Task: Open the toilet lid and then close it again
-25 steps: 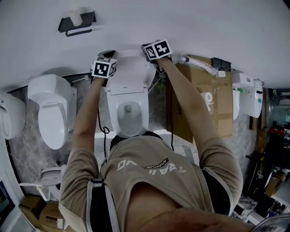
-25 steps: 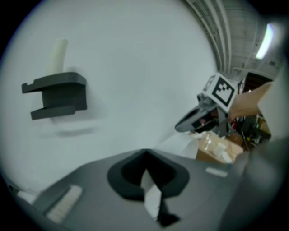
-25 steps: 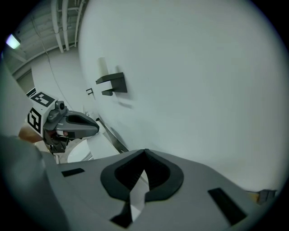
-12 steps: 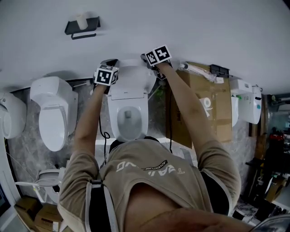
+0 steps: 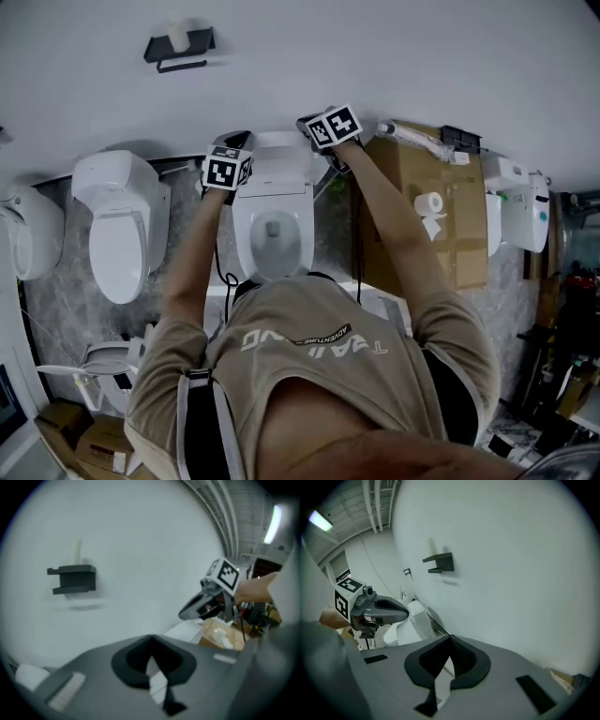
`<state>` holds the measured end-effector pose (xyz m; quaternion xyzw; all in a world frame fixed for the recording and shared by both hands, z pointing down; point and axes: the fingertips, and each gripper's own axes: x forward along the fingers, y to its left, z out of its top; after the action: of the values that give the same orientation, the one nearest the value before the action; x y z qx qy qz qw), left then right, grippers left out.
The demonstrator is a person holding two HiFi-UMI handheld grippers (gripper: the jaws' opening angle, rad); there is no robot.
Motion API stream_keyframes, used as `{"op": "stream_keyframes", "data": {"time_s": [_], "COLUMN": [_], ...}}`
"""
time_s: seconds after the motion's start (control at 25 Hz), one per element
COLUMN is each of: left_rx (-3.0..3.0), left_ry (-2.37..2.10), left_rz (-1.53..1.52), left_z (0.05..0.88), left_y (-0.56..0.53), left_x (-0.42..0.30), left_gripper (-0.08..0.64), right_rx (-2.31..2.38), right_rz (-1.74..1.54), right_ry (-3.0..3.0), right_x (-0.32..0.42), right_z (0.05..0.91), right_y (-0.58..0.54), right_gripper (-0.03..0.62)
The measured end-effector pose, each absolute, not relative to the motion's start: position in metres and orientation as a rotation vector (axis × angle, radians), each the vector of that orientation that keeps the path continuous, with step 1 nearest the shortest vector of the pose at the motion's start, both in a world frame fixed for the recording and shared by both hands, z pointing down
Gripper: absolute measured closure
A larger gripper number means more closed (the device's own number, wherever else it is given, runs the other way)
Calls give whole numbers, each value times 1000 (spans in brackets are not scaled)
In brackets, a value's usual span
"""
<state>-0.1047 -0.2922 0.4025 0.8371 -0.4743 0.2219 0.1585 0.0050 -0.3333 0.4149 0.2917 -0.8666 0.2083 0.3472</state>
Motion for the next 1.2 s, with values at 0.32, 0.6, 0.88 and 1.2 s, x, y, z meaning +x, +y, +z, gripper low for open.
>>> {"op": "stream_keyframes", "data": {"time_s": [0.32, 0.6, 0.88, 1.2], "left_rx": [2385, 2352, 2298, 2241], "left_ry": [-1329, -1301, -1256, -1131], "left_rz": [642, 617, 602, 621], "left_z": [405, 416, 438, 468], "left_y": [-240, -182, -119, -60], "left_x": [-100, -96, -93, -86], "left_gripper": [555, 555, 554, 554], "right_rx": [785, 782, 778, 786], "right_rz": [618, 601, 721, 820], "right_ry": [-2335, -2348, -2351, -2319], "right_x": [10, 10, 19, 28], "right_z": [414, 425, 451, 485], "right_y": [-278, -222, -158, -96], "right_gripper": [580, 580, 580, 580]}}
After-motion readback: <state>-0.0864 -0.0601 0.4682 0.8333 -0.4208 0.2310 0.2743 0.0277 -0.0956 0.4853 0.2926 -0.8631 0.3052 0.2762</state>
